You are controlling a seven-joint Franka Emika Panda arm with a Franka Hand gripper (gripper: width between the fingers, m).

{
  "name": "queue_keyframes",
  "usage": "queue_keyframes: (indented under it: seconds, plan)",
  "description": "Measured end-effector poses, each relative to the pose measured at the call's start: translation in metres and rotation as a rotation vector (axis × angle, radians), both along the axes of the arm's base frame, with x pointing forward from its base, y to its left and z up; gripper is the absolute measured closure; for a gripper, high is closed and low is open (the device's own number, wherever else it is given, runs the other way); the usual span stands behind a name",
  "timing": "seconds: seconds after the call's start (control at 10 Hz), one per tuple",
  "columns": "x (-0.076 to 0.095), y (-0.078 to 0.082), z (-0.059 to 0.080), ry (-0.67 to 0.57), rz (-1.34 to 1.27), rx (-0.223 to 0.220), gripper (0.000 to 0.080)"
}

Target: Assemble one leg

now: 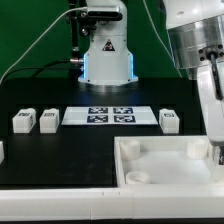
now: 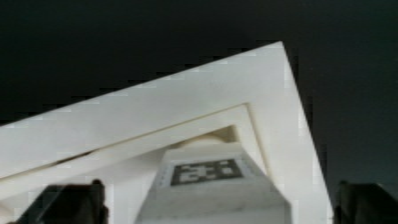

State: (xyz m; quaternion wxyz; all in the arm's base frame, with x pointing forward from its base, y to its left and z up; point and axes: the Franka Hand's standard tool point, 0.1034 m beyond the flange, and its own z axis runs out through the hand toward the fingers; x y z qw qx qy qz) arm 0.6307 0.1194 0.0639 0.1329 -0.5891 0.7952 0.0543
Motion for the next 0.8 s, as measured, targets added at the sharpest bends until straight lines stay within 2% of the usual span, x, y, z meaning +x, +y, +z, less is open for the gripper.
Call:
queue_keyframes:
  seconds: [0.1, 0.4, 0.8]
  plan:
    - [-0.001, 0.001, 0.002, -0.009, 0.017, 0.000, 0.0152]
    - [-0.016, 0.005, 0.032, -0.042, 0.043, 0.016, 0.0150]
    - [-0.018, 0.006, 0.032, -0.040, 0.046, 0.015, 0.0150]
